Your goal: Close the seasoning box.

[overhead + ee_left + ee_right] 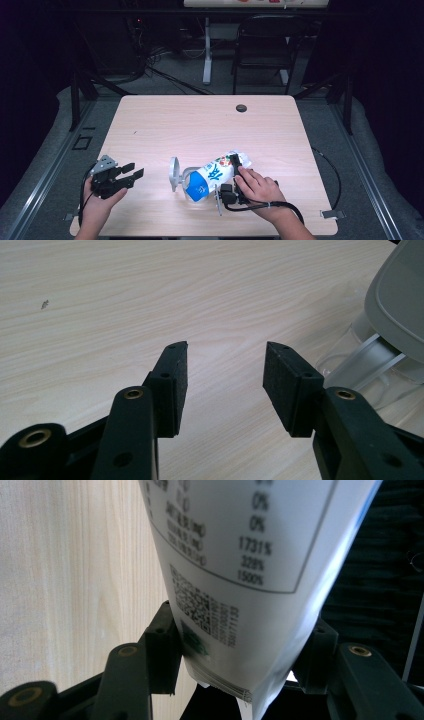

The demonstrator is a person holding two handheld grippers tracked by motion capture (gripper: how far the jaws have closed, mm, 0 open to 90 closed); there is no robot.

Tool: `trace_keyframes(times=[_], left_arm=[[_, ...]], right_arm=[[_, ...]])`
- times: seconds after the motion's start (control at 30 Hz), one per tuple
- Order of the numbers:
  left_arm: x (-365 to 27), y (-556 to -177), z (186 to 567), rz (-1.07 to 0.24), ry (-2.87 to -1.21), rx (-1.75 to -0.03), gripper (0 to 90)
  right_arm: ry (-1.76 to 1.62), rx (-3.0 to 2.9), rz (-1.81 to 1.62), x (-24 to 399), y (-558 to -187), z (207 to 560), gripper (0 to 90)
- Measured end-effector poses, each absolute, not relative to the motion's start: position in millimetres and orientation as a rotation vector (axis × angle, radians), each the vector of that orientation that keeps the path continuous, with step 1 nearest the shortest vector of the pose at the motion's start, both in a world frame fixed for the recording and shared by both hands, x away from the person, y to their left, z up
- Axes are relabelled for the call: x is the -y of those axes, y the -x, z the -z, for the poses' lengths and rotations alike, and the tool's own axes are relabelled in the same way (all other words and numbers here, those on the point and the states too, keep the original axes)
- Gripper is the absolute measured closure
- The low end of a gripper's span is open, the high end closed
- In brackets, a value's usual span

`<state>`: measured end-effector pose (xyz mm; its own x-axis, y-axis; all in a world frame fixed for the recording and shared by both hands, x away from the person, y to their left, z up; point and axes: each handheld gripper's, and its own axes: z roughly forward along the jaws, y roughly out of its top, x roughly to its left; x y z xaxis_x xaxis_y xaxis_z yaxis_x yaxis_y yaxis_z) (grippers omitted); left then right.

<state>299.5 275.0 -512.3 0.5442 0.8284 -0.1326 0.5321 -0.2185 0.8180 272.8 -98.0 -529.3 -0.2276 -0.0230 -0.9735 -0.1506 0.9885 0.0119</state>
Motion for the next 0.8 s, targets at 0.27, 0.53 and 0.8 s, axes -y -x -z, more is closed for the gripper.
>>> trace_keyframes(times=[0.27, 0.53, 0.8], left_arm=[[-275.5, -299.5, 512.0, -0.418, -1.897, -1.109, 53.0], [-276.5, -299.4, 511.5, -0.418, -1.895, -1.112, 53.0], [-276.7, -299.5, 511.2, -0.420, -1.896, -1.108, 53.0]], right_arm=[[0.121, -1.808, -0.114, 97.5, -272.7, 529.3, 47.3], [0.144, -1.801, -0.075, 96.1, -272.0, 526.1, 47.4], [0.142, -1.807, -0.076, 95.4, -273.4, 526.0, 47.4]])
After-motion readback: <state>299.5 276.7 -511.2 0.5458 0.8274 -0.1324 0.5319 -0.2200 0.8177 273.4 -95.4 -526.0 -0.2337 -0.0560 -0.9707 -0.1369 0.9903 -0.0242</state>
